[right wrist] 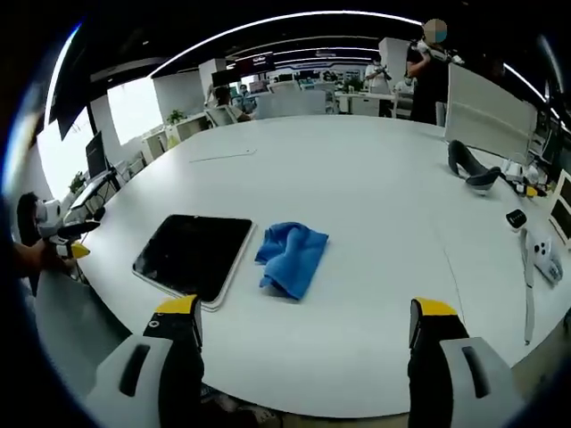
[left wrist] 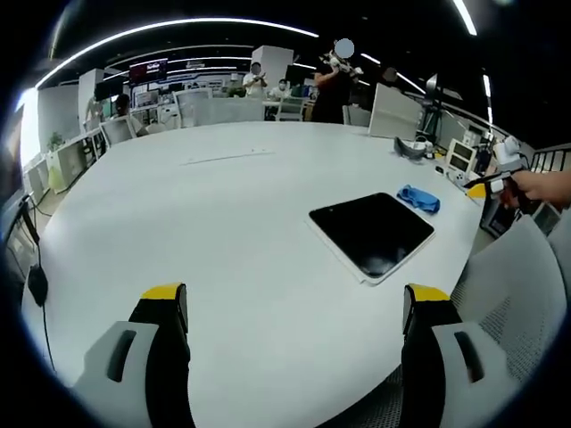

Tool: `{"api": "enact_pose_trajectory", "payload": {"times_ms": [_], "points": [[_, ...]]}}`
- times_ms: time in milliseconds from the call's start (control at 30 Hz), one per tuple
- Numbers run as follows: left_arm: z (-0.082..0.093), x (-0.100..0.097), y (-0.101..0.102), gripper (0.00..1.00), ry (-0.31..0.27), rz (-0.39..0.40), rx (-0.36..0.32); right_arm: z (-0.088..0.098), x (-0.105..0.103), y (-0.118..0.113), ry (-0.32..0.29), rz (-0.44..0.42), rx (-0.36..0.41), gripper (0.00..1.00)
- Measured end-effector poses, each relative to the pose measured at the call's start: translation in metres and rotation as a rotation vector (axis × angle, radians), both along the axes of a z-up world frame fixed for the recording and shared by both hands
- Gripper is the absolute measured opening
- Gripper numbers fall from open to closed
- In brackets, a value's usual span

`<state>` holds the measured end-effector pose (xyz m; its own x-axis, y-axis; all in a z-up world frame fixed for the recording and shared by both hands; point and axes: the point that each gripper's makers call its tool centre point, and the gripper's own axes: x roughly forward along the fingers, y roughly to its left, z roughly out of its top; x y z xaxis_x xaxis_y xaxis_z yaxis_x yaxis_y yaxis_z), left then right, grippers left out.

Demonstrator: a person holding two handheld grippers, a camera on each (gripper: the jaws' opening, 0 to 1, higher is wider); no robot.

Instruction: Wipe the mirror surface with the cleaning cloth until all visible marks leave the cleaned area.

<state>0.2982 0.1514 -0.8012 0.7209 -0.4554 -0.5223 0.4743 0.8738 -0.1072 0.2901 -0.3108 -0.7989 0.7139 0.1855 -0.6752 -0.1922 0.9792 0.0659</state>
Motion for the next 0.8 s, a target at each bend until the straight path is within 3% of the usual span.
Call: {"api": "enact_pose_trajectory", "payload": {"times_ms": [267, 500, 800], "points": [[-0.004, 0.0, 0.001, 0.99, 0.009, -0.006, 0.03, 0.016, 0.017, 0.003, 0.046, -0.004, -0.018, 0.95], [-0.003, 0.001, 0.002, 0.99, 0.006, 0.001, 0.03, 0.013, 0.033, 0.015, 0.108, 0.021, -0.035, 0.92], [-0.002, 0.003, 0.006, 0.99, -0.003, 0.017, 0.029, 0.012, 0.069, 0.031, 0.162, 0.054, -0.031, 0.84]]}}
